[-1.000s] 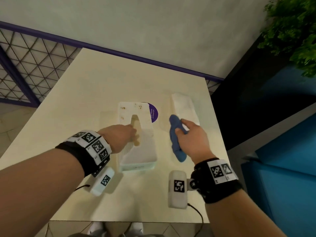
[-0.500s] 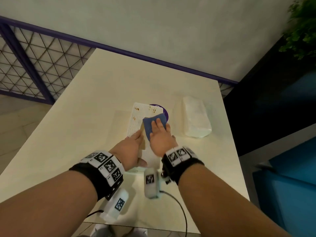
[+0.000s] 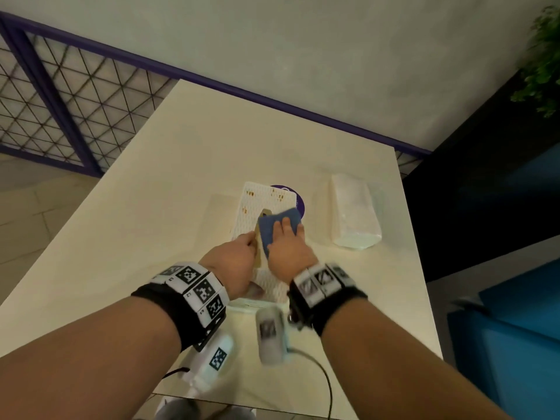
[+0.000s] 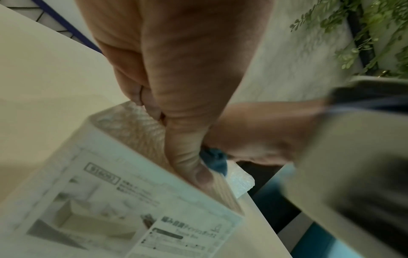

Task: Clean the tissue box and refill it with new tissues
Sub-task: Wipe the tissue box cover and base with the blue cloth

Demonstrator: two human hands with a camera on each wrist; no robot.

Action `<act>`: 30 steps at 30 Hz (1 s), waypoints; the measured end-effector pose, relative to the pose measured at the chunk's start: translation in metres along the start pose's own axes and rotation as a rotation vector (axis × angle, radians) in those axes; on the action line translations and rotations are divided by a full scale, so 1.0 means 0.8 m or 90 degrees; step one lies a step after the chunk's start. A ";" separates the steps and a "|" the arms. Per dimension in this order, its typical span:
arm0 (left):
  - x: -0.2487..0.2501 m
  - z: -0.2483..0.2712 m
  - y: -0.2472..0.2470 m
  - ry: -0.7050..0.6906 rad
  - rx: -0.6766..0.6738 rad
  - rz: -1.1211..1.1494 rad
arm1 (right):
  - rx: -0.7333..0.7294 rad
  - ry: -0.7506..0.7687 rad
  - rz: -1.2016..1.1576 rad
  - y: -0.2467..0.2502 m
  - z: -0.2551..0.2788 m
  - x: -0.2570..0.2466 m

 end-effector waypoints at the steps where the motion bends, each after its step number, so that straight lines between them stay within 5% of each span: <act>1: -0.003 -0.001 -0.001 0.013 -0.005 0.006 | 0.002 -0.015 0.008 0.016 -0.027 0.002; 5: -0.006 -0.003 -0.005 0.027 -0.015 0.020 | -0.005 -0.033 0.029 0.046 -0.070 0.011; 13: 0.003 -0.005 0.003 -0.001 -0.015 -0.021 | -0.085 0.059 0.124 -0.015 0.091 -0.020; 19: 0.004 -0.001 0.000 -0.005 -0.007 -0.080 | -0.042 -0.011 0.021 0.037 0.013 -0.006; 23: 0.000 -0.003 -0.007 -0.002 0.006 -0.090 | -0.007 0.016 0.081 0.057 -0.003 -0.006; 30: 0.001 -0.006 -0.003 -0.016 -0.024 -0.052 | 0.016 0.065 -0.035 -0.029 0.085 -0.007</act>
Point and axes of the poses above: each hand's wrist, its own z-axis away from the middle knuckle, its own y-axis out of the back of the hand, x = y × z, the point moved 2 cm from there along -z, towards the middle knuckle, and after that the axes turned 10 degrees about -z, right-handed, at the moved point
